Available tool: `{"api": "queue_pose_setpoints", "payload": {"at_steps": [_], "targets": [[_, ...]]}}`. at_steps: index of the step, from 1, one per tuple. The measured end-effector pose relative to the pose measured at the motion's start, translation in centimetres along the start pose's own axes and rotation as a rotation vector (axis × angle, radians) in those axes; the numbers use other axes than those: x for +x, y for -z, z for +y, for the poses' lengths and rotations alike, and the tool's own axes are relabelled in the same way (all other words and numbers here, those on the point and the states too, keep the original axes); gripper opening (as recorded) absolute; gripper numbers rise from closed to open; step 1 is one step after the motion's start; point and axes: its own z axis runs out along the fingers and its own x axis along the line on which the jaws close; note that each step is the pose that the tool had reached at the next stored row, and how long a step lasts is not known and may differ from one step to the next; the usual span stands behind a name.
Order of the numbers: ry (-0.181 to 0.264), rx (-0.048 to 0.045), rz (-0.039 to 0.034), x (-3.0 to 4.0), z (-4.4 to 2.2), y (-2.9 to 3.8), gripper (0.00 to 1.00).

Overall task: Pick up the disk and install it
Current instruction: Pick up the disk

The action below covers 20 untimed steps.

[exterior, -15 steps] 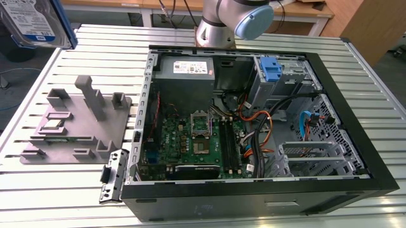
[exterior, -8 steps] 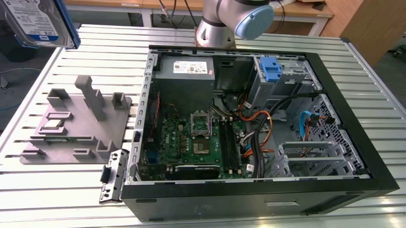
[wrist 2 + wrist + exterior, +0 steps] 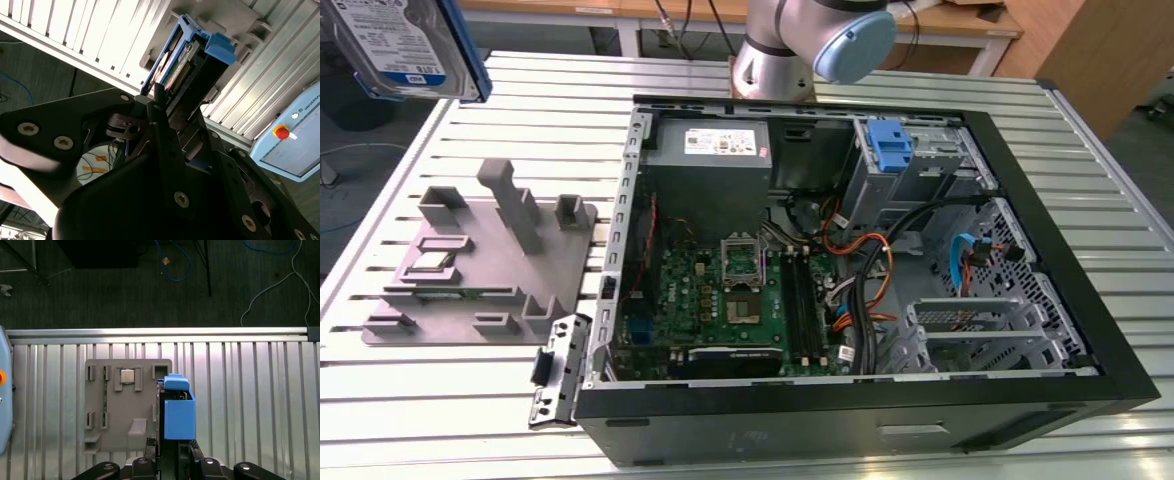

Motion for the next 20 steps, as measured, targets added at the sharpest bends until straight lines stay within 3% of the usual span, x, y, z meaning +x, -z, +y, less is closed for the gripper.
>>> {"api": "queue_pose_setpoints", "payload": {"at_steps": [20], "targets": [[0.000, 0.0000, 0.0000, -0.12, -0.57, 0.00, 0.35]]}}
